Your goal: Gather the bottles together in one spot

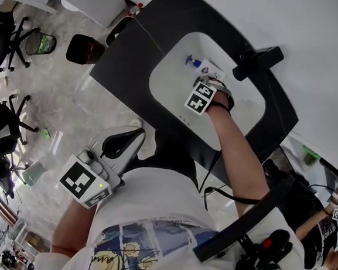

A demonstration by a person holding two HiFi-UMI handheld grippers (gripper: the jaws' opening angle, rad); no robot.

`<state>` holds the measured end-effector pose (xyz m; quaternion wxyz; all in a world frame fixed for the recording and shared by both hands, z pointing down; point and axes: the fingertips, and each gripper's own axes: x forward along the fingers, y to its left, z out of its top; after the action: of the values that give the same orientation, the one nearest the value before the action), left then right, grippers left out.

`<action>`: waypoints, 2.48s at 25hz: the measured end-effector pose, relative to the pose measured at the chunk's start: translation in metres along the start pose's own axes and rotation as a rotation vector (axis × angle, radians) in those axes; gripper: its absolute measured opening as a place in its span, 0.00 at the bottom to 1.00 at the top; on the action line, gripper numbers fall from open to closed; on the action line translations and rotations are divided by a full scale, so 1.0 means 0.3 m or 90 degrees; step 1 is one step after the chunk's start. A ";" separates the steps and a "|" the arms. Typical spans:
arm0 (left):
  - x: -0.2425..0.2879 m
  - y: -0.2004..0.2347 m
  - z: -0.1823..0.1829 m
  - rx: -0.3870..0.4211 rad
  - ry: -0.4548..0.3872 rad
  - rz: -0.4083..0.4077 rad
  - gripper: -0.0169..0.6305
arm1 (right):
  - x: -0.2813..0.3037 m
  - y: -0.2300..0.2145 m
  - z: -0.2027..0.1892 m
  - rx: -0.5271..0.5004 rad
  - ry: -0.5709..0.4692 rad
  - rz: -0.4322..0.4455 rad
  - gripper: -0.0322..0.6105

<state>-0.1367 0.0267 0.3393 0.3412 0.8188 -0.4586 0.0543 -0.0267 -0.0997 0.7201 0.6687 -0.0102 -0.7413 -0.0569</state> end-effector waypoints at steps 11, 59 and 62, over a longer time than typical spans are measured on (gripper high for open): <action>-0.003 0.018 -0.009 -0.002 0.010 0.022 0.03 | 0.083 -0.021 -0.011 -0.039 0.081 -0.009 0.21; 0.285 -0.317 0.029 0.126 0.092 -0.202 0.03 | -0.924 -0.280 -0.458 0.466 -0.536 -0.321 0.18; 0.288 -0.317 0.040 0.129 0.091 -0.194 0.03 | -0.924 -0.333 -0.501 0.458 -0.536 -0.324 0.18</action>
<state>-0.0148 -0.0092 0.3166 0.2928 0.9030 -0.2958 0.1063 0.1424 -0.1968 0.4529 0.2450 0.3726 -0.8937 0.0482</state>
